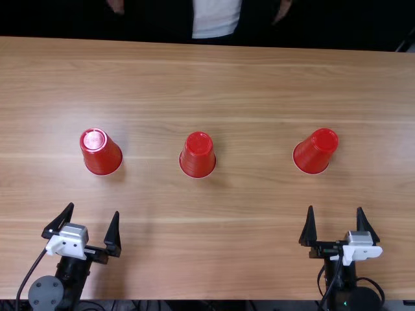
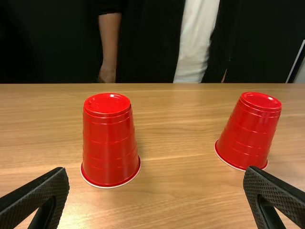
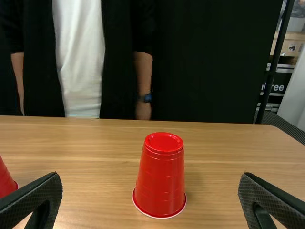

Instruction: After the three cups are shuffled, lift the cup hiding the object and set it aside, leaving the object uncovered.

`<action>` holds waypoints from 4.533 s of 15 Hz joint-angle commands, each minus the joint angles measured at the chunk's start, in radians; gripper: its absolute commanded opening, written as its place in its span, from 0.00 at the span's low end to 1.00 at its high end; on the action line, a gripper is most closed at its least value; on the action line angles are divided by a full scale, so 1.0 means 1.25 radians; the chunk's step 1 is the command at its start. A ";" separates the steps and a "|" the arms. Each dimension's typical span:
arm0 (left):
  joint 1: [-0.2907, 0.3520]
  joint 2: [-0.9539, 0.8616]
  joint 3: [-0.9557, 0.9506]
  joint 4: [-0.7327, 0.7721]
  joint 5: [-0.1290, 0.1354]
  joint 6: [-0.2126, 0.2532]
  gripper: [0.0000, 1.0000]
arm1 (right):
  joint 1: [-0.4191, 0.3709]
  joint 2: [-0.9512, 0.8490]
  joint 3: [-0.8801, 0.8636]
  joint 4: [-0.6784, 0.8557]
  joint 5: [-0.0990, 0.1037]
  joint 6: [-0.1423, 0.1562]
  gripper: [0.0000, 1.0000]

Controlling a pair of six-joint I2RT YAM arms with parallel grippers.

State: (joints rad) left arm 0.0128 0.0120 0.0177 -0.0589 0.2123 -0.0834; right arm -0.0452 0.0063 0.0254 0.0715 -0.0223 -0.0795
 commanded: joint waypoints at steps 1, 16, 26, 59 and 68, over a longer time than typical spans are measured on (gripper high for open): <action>-0.005 -0.010 -0.014 -0.025 0.013 -0.003 1.00 | -0.008 -0.005 -0.008 0.004 0.002 -0.001 1.00; 0.003 0.324 0.471 -0.234 -0.220 0.005 1.00 | -0.012 0.245 0.383 -0.133 0.002 0.000 1.00; 0.006 0.740 1.076 -0.803 -0.276 0.048 1.00 | -0.004 0.675 0.898 -0.640 -0.004 0.000 1.00; -0.074 0.998 1.260 -1.135 -0.263 0.039 1.00 | 0.451 1.338 1.330 -0.783 -0.019 0.015 1.00; -0.074 0.986 1.211 -1.134 -0.263 0.039 1.00 | 0.495 1.547 1.449 -0.781 -0.019 0.039 1.00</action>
State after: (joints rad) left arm -0.0723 1.2583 1.5433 -1.4773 -0.1196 -0.0303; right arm 0.5625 1.9182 1.8027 -0.9047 -0.0441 -0.0456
